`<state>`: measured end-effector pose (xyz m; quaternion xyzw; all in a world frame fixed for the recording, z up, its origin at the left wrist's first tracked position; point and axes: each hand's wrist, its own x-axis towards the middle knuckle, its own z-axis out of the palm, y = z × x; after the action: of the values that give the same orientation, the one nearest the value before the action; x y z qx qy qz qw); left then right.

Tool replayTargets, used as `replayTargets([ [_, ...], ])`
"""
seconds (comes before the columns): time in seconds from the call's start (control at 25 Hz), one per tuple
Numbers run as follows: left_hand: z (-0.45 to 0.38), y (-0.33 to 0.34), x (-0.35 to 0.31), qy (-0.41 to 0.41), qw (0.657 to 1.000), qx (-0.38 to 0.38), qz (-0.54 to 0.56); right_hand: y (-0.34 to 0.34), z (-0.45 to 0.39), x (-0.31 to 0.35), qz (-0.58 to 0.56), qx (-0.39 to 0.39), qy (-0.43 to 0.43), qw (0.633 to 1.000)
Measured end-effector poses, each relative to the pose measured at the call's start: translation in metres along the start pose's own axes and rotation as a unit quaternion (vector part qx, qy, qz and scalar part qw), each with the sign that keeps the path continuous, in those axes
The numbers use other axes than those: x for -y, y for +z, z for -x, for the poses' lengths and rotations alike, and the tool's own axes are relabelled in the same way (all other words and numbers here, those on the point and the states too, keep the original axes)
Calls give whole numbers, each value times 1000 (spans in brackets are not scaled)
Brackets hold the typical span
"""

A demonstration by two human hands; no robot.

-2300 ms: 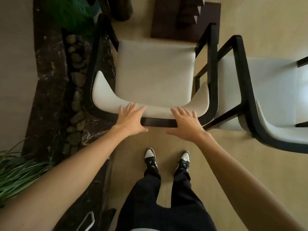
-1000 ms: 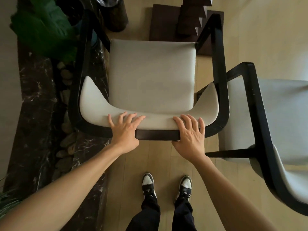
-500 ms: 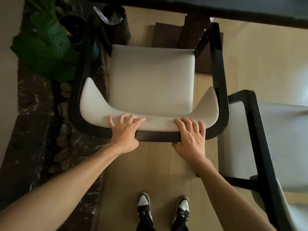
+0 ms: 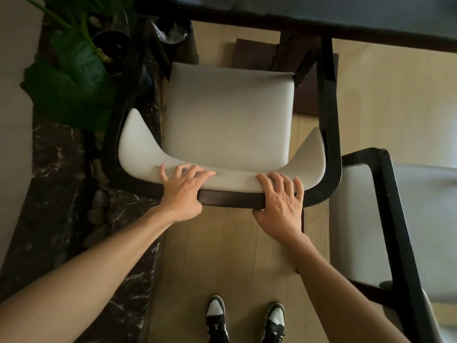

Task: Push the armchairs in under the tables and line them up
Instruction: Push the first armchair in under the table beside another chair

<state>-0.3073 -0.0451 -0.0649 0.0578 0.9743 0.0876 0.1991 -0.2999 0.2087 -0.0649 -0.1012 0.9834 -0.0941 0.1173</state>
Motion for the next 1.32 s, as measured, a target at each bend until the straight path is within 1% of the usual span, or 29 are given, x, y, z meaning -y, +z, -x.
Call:
replayTargets([
  [0.28, 1, -4, -2, -10, 1000, 13, -7, -2, -2, -1, 4, 15, -6, 1000],
  [0.4, -1, -5, -4, -14, 1000, 24, -13, -6, -3, -4, -14, 28, -14, 999],
  [0.52, -1, -7, -2, -27, 998, 42, -24, -17, -3, -6, -42, 78, -32, 996],
  [0.6, -2, -2, -2, -29, 998, 35, -33, -26, 4, -7, -49, 96, -39, 993],
  [0.68, -7, -5, -1, -31, 997, 63, -40, -39, 18, -5, -63, 103, -40, 992],
  [0.8, -15, -23, -1, -52, 984, 163, -57, -55, 51, 0, -95, 118, -15, 988],
  [0.84, -12, -30, -6, -63, 979, 182, -64, -59, 62, -1, -109, 125, 1, 986],
  [0.88, -6, -35, -16, -64, 979, 180, -69, -63, 76, -3, -118, 121, 14, 985],
  [0.92, 3, -39, -30, -54, 984, 157, -60, -67, 87, -7, -121, 112, 22, 986],
  [1.0, 30, -52, -67, -29, 995, 97, 18, -78, 107, -14, -118, 100, 30, 988],
  [1.08, 70, -67, -109, 10, 997, 55, 55, -95, 131, -20, -114, 94, 43, 988],
  [1.2, 116, -90, -164, 70, 997, -5, 21, -128, 160, -28, -102, 74, 54, 991],
  [1.32, 153, -112, -217, 127, 991, -47, 0, -165, 196, -48, -110, 49, 60, 991],
])
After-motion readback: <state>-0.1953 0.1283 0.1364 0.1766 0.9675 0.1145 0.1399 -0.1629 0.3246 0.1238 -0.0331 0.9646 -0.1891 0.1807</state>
